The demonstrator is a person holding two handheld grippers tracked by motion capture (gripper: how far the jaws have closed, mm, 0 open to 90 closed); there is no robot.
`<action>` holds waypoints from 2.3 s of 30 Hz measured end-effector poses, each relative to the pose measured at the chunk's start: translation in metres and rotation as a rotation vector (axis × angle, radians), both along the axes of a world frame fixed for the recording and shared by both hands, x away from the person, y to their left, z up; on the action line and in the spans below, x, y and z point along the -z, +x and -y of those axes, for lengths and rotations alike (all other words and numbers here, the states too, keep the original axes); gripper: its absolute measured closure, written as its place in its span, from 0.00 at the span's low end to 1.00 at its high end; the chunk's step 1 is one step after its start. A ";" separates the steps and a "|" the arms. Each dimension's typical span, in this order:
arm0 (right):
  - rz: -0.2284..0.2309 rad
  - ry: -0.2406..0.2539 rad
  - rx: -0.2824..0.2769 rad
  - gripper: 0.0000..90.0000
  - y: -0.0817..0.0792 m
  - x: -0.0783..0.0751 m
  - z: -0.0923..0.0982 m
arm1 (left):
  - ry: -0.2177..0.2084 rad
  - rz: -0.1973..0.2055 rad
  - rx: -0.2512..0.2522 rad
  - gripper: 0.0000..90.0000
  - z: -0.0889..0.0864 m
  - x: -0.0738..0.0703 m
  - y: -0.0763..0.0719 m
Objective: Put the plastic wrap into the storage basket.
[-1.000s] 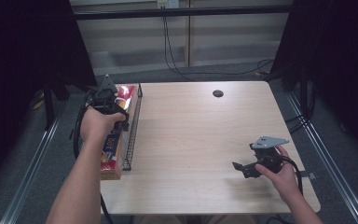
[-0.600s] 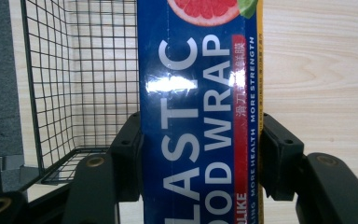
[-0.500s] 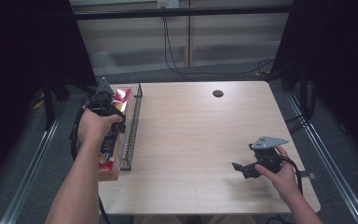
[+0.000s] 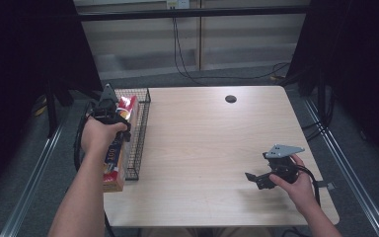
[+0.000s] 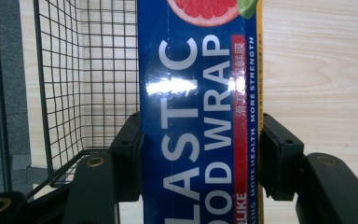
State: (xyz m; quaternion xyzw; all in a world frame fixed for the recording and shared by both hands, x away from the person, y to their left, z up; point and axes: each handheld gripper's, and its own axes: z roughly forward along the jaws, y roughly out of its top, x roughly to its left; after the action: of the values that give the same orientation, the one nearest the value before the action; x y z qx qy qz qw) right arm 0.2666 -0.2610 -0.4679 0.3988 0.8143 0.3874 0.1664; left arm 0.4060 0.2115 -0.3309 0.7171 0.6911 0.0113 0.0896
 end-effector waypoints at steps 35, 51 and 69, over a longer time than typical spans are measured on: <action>-0.001 -0.010 -0.019 0.00 0.001 0.002 -0.003 | 0.010 -0.022 -0.008 0.49 -0.020 0.030 0.005; -0.007 -0.010 -0.023 0.00 0.001 0.002 -0.003 | 0.026 -0.048 -0.005 0.49 -0.021 0.045 0.014; -0.007 -0.012 -0.032 0.00 0.000 0.003 -0.004 | 0.042 -0.071 -0.001 0.48 -0.018 0.053 0.023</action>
State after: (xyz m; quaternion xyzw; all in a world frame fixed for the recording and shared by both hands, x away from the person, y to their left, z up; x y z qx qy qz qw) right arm 0.2669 -0.2568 -0.4707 0.3863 0.8233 0.3839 0.1600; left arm 0.4288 0.2298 -0.3840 0.7185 0.6937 0.0007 0.0499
